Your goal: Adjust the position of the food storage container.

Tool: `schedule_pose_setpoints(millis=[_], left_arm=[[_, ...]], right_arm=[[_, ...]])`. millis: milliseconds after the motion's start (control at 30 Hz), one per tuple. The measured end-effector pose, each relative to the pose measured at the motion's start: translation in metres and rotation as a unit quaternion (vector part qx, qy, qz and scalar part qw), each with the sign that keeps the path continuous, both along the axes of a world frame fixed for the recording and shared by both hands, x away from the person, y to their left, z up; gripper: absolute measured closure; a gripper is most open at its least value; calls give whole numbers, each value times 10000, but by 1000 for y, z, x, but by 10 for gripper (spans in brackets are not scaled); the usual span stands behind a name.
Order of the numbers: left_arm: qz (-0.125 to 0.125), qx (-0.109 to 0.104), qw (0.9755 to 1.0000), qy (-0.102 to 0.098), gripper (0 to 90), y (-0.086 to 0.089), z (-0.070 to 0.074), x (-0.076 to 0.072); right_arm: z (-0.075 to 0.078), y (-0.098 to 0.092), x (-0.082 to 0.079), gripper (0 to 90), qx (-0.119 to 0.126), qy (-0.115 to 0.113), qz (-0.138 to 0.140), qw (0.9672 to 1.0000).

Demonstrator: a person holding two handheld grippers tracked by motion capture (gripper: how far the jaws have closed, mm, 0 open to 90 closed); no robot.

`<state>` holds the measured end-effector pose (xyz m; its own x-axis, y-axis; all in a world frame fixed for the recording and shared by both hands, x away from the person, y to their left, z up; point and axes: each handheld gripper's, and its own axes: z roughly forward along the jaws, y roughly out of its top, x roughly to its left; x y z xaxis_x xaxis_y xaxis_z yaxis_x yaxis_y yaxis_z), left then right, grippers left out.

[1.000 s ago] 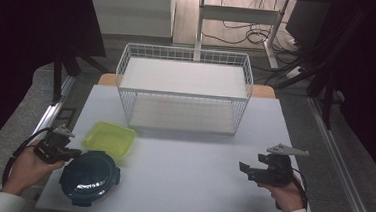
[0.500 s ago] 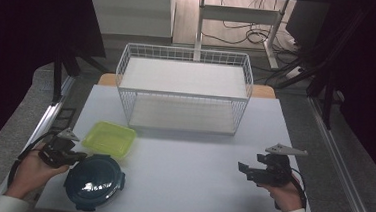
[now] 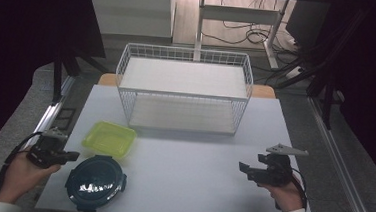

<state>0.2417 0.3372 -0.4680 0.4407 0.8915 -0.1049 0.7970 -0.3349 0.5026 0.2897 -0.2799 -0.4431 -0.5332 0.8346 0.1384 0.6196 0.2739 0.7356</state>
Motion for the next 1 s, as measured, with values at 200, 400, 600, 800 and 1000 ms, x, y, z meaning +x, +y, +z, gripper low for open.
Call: schedule_pose_setpoints(millis=[200, 400, 600, 800, 1000], left_arm=[[161, 69, 9997, 194, 900, 6, -8, -23], [237, -221, 9989, 350, 900, 5, -16, -35], [328, -216, 9984, 414, 900, 3, -16, -39], [396, -273, 9979, 434, 900, 3, -19, -41], [416, -276, 9978, 440, 900, 1, -21, -41]], right_arm=[[0, 2, -1, 177, -31, -9, -7, 10000], [0, 4, 0, 176, -31, 6, 10, 10000], [0, 6, -1, 176, -26, -10, 46, 10000], [1, 5, -1, 176, -24, 15, 2, 10000], [0, 7, 0, 176, -46, 20, 31, 10000]])
